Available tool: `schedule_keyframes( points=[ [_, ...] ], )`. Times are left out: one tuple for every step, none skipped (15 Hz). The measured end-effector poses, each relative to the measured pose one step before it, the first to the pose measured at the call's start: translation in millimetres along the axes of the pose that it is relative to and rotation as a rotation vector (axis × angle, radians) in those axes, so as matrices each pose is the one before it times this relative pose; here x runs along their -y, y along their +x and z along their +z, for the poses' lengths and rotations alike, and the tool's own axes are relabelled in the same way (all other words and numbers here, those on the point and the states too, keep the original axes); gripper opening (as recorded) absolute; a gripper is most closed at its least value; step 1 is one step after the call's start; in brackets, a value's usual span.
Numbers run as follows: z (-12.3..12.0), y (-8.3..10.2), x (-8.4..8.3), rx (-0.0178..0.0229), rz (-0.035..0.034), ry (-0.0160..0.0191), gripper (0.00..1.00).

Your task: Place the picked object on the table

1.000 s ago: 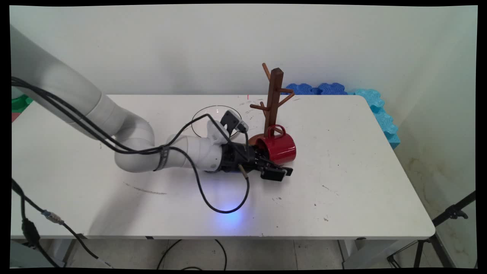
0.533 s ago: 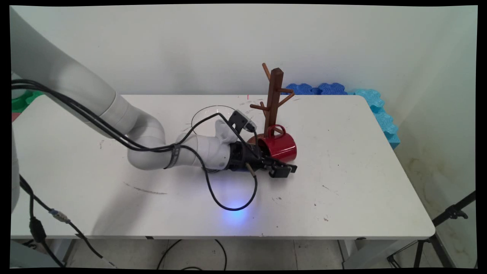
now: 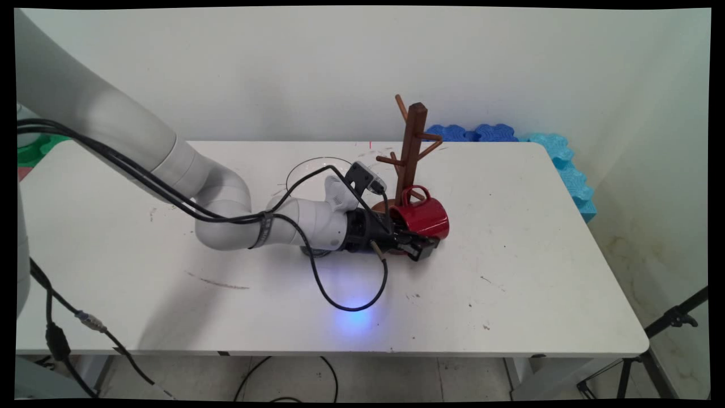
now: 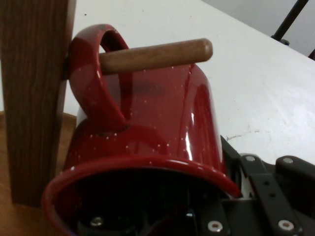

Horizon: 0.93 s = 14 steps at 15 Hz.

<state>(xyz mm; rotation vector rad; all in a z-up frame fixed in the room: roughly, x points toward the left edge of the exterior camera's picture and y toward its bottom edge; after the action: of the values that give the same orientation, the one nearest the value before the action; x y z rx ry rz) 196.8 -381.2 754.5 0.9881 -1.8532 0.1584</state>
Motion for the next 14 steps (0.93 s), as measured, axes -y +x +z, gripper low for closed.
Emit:
schedule_keyframes(
  points=[
    [-0.57, 0.31, -1.13, 0.0, 0.00096, -0.00267, 0.0],
    [-1.14, 0.37, -1.48, -0.00028, 0.00125, -0.00317, 0.0],
    [-1.6, 0.51, -2.07, -0.00057, 0.00208, -0.00427, 0.0],
    [-1.71, 0.58, -2.07, -0.0006, 0.00206, -0.00381, 0.0],
    [-0.76, 0.53, -1.42, -0.0002, 0.00191, -0.00303, 0.0],
    [-1.9, 0.68, -2.12, -0.001, 0.00289, -0.00414, 0.0],
    [-1.95, 1.1, -2.91, -0.00117, 0.00523, -0.00657, 0.0],
    [-2.85, 0.98, -2.94, -0.00224, 0.00626, -0.00662, 0.0],
    [-2.63, 0.87, -2.62, -0.00199, 0.0071, -0.00637, 0.0],
    [-1.51, 0.69, -1.78, -0.00125, 0.00523, -0.00469, 0.0],
    [-2.74, 0.95, -2.67, -0.00232, 0.00847, -0.00653, 0.0],
    [-1.89, 0.66, -1.75, -0.00176, 0.00577, -0.00411, 0.0],
    [-2.88, 1.25, -2.75, -0.00366, 0.01009, -0.00695, 0.0],
    [-3.23, 1.57, -3.2, -0.00455, 0.01281, -0.00828, 0.0]
  ],
)
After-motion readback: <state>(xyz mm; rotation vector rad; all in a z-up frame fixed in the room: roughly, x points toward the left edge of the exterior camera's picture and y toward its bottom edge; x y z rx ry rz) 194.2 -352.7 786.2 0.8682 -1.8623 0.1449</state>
